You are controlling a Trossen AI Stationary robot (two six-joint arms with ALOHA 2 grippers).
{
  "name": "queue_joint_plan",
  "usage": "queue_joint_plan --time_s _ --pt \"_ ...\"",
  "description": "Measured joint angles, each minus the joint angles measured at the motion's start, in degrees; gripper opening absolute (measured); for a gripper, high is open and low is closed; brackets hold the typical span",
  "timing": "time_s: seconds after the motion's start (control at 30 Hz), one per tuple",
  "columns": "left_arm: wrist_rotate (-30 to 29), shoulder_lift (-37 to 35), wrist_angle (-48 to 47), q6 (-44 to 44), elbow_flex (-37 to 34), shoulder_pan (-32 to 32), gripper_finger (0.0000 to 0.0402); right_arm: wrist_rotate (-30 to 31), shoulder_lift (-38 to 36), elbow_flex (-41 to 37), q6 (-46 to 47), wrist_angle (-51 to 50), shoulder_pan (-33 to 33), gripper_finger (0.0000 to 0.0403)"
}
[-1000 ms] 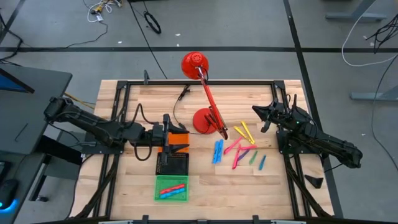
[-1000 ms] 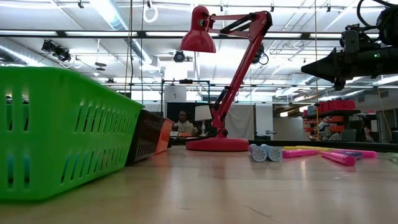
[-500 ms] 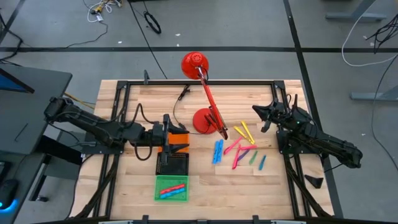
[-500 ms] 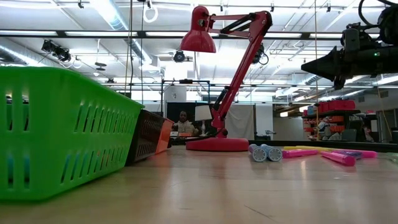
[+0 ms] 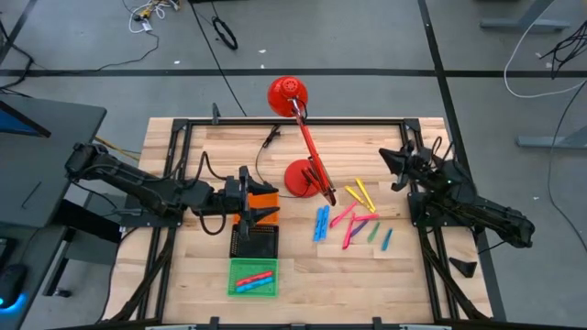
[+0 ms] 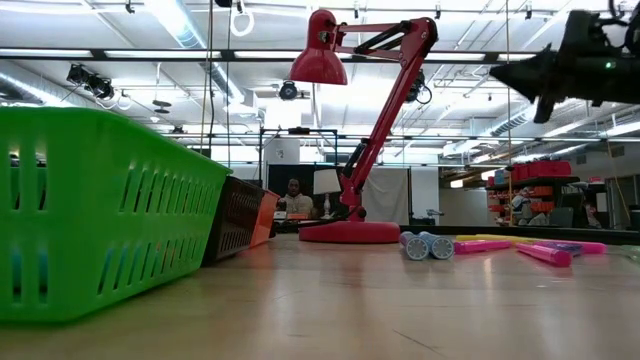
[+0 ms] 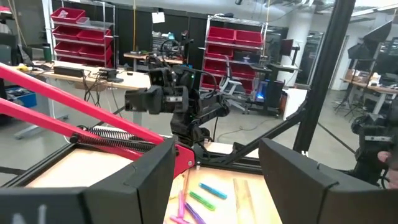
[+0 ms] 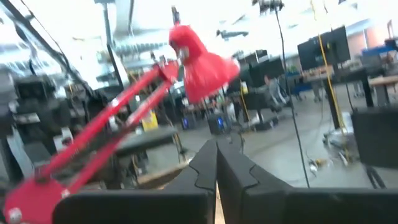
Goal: Pick & Place Markers
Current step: Put the right blue highlighter into the green bin
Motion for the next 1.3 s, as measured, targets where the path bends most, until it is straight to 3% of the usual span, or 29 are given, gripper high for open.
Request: queue_joint_plan --time_s 0.13,0.27,0.53,0.8,0.97,1.13,1.3 --pt "0.0 0.0 0.0 0.0 0.0 0.0 0.0236 -0.6 0.0 0.0 -1.8 4.9 0.0 0.001" --pt "-1.3 0.0 0.0 -0.1 0.0 0.0 0.0236 -2.6 0.1 2.1 -3.0 2.7 0.0 0.001" --pt "-1.8 0.0 0.0 -0.1 0.0 0.0 0.0236 -1.2 5.5 15.8 -4.4 -17.7 0.0 0.001" --pt "-1.9 0.0 0.0 -0.1 0.0 0.0 0.0236 -2.1 16.6 31.7 -3.5 -28.8 0.1 0.001" --pt "-1.9 0.0 0.0 -0.1 0.0 0.0 0.0236 -9.8 20.6 37.5 -8.3 -29.1 0.1 0.001" --pt "-1.9 0.0 0.0 -0.7 0.0 0.0 0.0236 -10.5 22.0 40.0 -0.7 -29.2 0.1 0.001" --pt "-1.9 0.0 0.0 -3.1 0.0 0.0 0.0236 -10.5 22.0 40.2 -2.0 -29.9 0.1 0.0016"
